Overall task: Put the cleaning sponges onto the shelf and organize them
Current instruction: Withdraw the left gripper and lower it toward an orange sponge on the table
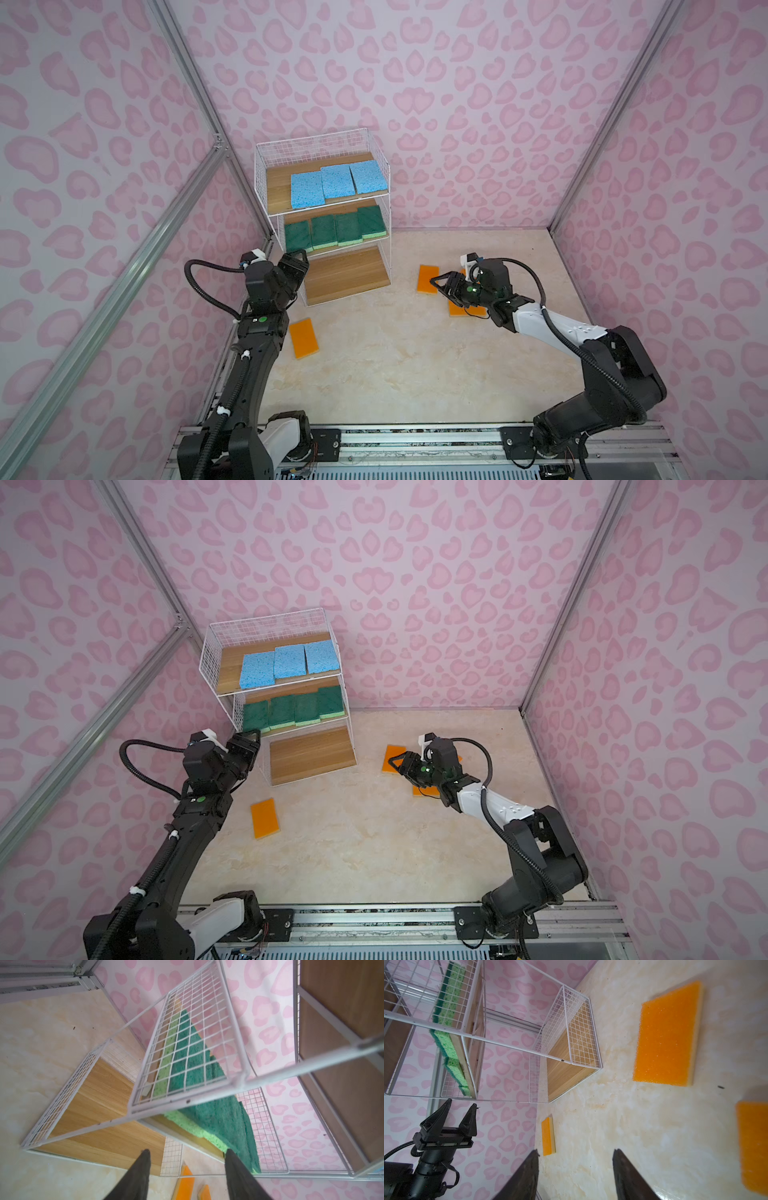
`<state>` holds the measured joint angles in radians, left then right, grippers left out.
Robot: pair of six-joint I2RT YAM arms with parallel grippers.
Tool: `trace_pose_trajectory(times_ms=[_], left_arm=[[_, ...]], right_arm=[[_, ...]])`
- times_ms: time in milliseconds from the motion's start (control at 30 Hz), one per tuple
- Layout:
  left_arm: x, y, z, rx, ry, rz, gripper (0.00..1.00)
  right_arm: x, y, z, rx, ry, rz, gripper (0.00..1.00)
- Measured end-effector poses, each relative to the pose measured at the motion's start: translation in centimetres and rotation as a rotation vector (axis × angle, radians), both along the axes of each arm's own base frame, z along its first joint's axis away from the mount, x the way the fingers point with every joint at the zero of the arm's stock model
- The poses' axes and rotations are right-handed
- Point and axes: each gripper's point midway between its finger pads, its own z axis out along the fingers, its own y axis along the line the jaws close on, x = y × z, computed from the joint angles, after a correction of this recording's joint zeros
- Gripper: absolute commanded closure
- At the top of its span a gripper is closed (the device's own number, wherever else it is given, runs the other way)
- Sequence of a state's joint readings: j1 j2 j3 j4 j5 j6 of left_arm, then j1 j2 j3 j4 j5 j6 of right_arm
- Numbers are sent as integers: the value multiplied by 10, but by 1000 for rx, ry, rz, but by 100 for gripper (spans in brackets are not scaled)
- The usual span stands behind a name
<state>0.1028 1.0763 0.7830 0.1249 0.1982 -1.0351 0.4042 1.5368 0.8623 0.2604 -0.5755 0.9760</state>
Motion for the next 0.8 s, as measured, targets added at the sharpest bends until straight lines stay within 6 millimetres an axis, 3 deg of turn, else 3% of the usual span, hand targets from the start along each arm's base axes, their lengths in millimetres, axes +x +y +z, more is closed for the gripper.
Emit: trace_pose_trajectory(times_ms=[200, 367, 567, 800], left_arm=[[-31, -8, -28, 10, 64, -21, 37], [-63, -10, -83, 60, 229, -18, 29], [-100, 6, -158, 165, 493, 33, 12], [-112, 17, -201, 248, 664, 39, 10]], right_arm=[[-8, 5, 7, -10, -25, 20, 42], [-17, 2, 2, -26, -23, 20, 42], [-28, -1, -6, -42, -8, 28, 42], [-35, -3, -11, -55, -1, 36, 42]])
